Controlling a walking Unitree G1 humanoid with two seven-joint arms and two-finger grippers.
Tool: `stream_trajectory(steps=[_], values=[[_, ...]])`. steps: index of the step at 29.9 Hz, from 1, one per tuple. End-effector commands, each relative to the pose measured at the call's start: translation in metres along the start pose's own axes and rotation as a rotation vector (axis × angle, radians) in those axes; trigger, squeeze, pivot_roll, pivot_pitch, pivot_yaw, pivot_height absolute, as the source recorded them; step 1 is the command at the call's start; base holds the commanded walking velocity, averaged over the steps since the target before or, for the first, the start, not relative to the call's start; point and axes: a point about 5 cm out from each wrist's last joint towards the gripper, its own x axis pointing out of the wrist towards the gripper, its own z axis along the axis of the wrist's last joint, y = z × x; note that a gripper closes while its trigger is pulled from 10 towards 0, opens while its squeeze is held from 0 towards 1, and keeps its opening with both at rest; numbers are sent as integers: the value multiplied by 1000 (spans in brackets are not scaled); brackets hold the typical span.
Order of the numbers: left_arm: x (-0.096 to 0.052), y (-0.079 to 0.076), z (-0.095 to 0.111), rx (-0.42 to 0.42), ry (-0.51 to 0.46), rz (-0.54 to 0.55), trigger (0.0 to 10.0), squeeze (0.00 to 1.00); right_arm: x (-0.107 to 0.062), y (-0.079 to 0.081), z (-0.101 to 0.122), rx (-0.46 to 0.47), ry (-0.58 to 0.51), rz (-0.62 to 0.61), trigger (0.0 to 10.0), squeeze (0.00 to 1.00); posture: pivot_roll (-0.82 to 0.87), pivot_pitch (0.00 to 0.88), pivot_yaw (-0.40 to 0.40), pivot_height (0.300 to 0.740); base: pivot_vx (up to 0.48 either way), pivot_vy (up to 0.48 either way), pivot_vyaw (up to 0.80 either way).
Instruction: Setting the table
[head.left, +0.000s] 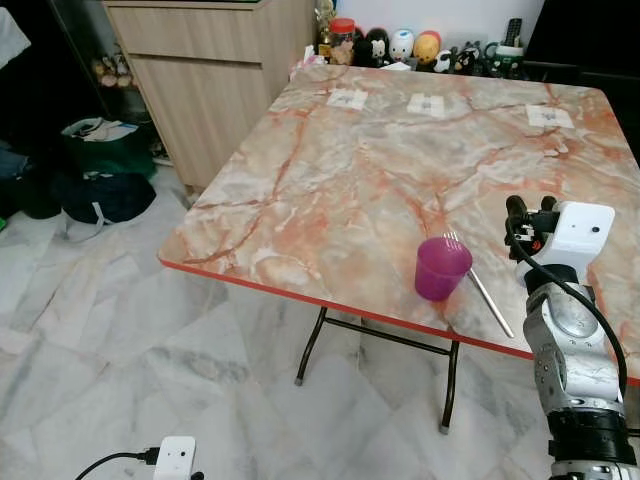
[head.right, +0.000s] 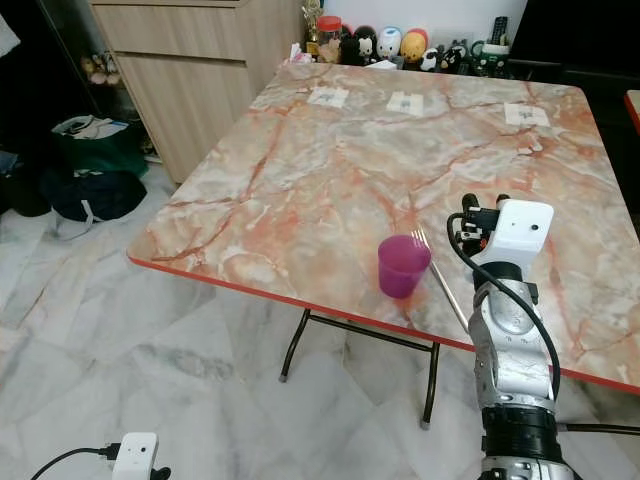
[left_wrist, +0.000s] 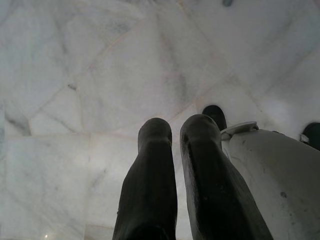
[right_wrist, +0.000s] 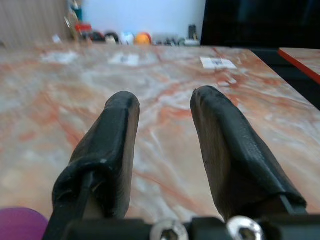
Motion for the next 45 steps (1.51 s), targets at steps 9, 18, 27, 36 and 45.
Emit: stream_trajectory(steps=[9,18,27,36,45], values=[[0,3,-1,1,4,-1,10000,0,-1,-14,-38,-105,294,61,10000,0,-69,108,32,740,0,0,0],[-2,5,-4,2,12,0,10000,0,-5,-8,-53,-41,398,185,10000,0,-69,110,38,740,0,0,0],[-2,6,-7,-3,19,5,10000,0,-3,-3,-60,-31,436,232,10000,0,-65,114,40,740,0,0,0],[-3,10,-8,-4,31,7,10000,0,7,4,-57,-1,430,255,10000,0,-63,114,41,740,0,0,0],[-5,11,-15,-5,51,10,10000,0,12,13,-59,16,434,280,10000,0,-57,116,41,740,0,0,0]])
